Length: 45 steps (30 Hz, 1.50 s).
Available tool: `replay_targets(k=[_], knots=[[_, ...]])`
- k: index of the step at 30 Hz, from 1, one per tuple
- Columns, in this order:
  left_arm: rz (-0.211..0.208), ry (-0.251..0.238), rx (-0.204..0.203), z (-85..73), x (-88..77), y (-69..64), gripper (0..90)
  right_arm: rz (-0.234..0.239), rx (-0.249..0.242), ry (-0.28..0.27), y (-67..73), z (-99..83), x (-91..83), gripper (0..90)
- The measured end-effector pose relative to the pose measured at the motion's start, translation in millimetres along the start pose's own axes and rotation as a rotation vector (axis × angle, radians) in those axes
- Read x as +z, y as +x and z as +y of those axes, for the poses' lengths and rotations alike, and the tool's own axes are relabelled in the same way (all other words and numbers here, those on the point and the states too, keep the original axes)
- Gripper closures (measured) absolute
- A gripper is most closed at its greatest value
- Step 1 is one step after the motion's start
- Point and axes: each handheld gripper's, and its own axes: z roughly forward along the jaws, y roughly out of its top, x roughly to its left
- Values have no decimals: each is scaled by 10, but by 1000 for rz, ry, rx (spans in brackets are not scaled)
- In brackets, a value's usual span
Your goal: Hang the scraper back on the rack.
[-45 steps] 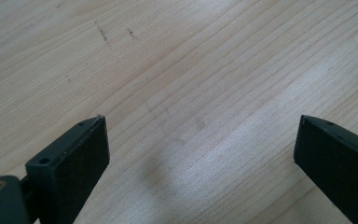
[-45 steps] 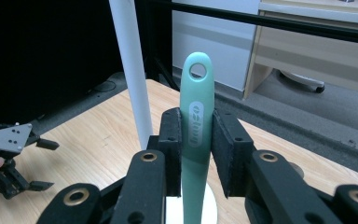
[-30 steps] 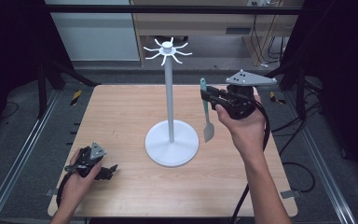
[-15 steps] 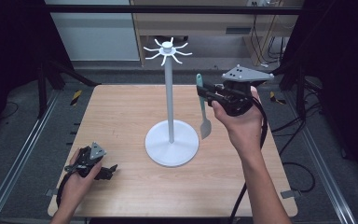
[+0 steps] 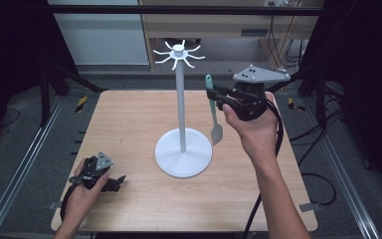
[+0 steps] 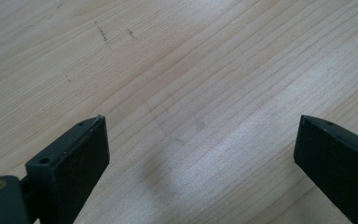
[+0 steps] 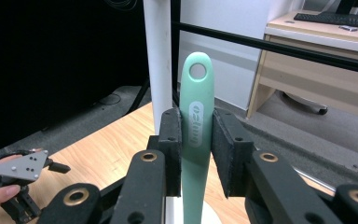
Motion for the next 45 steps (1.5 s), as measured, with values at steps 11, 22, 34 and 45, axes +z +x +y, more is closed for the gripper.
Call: replay_targets(k=[11,22,34,45], knots=[[-1,0,0,1,0,-2,30,10,-11,-19,66,95,4,742],[1,-3,4,2,3,-3,30,18,-39,-38,160,225,-35,742],[1,-2,5,2,4,-3,30,29,-62,-44,239,324,-34,742],[0,-2,6,4,3,-6,30,30,-60,-27,279,356,19,742]])
